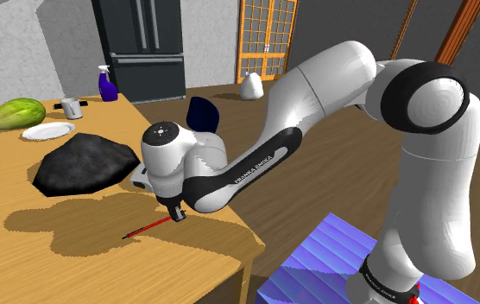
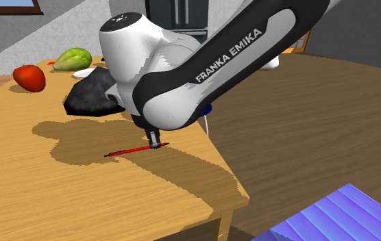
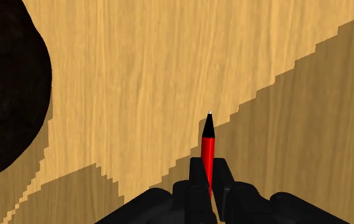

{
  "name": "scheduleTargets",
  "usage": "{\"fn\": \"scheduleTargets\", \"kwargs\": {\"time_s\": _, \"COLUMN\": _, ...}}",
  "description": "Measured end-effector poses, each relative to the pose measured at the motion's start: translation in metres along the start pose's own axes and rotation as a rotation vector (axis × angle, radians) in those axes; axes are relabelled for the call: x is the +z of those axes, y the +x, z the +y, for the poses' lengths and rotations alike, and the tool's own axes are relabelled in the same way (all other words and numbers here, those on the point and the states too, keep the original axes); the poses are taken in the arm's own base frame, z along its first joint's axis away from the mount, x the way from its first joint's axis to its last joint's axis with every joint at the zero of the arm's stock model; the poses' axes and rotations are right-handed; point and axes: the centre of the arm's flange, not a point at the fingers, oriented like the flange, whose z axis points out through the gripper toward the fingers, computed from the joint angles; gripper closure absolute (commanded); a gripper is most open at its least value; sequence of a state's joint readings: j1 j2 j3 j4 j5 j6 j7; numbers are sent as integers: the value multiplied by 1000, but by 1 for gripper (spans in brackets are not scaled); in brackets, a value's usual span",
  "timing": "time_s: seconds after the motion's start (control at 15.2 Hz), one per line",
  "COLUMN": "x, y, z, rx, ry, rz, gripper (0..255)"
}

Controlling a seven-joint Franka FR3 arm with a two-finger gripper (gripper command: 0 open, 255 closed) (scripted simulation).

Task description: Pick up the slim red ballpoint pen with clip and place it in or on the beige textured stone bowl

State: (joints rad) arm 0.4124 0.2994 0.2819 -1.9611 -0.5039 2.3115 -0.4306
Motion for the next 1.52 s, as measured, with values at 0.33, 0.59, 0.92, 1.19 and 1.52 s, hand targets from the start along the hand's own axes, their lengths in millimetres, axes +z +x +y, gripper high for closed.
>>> {"fn": "scheduleTargets", "kwargs": {"time_s": 0.33, "x": 0, "y": 0, "z": 0, "rx": 0, "ry": 0, "rz": 0, "gripper": 255}}
{"fn": "scheduleTargets", "kwargs": {"time_s": 0.59, "x": -15, "y": -2, "z": 5, "rx": 0, "ry": 0, "rz": 0, "gripper": 255}}
{"fn": "scheduleTargets", "kwargs": {"time_s": 0.92, "x": -41, "y": -4, "z": 12, "rx": 0, "ry": 0, "rz": 0, "gripper": 255}}
{"fn": "scheduleTargets", "kwargs": {"time_s": 1.19, "x": -60, "y": -6, "z": 18, "rx": 0, "ry": 0, "rz": 0, "gripper": 255}}
{"fn": "scheduleTargets", "kwargs": {"time_s": 1.52, "x": -86, "y": -10, "z": 26, "rx": 0, "ry": 0, "rz": 0, "gripper": 255}}
